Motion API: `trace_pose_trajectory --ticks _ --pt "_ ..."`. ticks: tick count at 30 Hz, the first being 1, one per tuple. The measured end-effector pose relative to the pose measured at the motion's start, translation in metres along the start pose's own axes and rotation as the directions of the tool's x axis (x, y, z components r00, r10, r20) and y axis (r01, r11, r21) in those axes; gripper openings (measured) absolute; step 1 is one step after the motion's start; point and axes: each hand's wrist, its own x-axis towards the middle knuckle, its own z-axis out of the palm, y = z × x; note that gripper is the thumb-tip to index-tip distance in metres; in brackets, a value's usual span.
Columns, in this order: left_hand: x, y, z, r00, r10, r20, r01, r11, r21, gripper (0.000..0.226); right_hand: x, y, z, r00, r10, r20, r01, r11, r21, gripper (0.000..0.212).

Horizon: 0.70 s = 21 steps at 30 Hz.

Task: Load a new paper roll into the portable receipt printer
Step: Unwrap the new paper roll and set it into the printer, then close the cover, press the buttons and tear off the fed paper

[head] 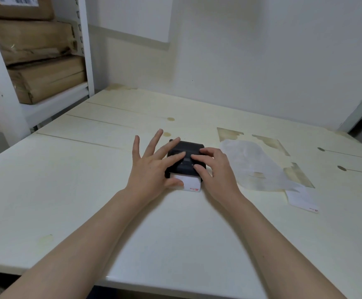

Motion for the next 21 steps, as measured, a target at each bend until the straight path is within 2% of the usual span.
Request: trace_pose_trajectory --ticks 3,7,11,13,15,17,19,21 --pt "0.001 0.001 0.001 0.999 -0.033 0.008 0.034 0.997 -0.066 0.065 -0.002 0.002 0.002 1.000 -0.005 0.001 0.005 1.000 0.004 0.028" --pt "0.004 0.006 -0.002 0.994 -0.102 0.042 0.105 0.991 -0.083 0.064 -0.008 0.004 0.008 1.000 -0.010 -0.018 0.011 1.000 0.023 0.029" --pt "0.012 0.012 -0.003 0.960 -0.261 0.105 0.276 0.945 -0.173 0.044 0.003 0.000 0.001 0.999 0.047 -0.023 -0.043 0.991 0.124 0.026" --pt "0.012 0.016 -0.002 0.918 -0.381 0.113 0.397 0.892 -0.218 0.063 0.014 -0.006 -0.004 0.984 0.177 -0.008 -0.173 0.970 0.167 0.035" --pt "0.012 0.018 -0.002 0.816 -0.530 0.232 0.571 0.803 -0.173 0.077 0.026 -0.012 -0.007 0.928 0.366 0.072 -0.373 0.908 0.191 0.051" --pt "0.014 0.020 -0.004 0.735 -0.572 0.365 0.639 0.764 -0.090 0.065 0.035 -0.014 -0.006 0.864 0.467 0.187 -0.498 0.847 0.185 0.058" --pt "0.016 0.021 -0.007 0.728 -0.550 0.408 0.644 0.753 -0.134 0.051 0.040 -0.012 -0.004 0.836 0.488 0.251 -0.537 0.820 0.197 0.056" --pt "0.015 0.016 -0.008 0.741 -0.517 0.428 0.644 0.727 -0.236 0.043 0.042 -0.008 -0.006 0.812 0.530 0.247 -0.581 0.774 0.251 0.053"
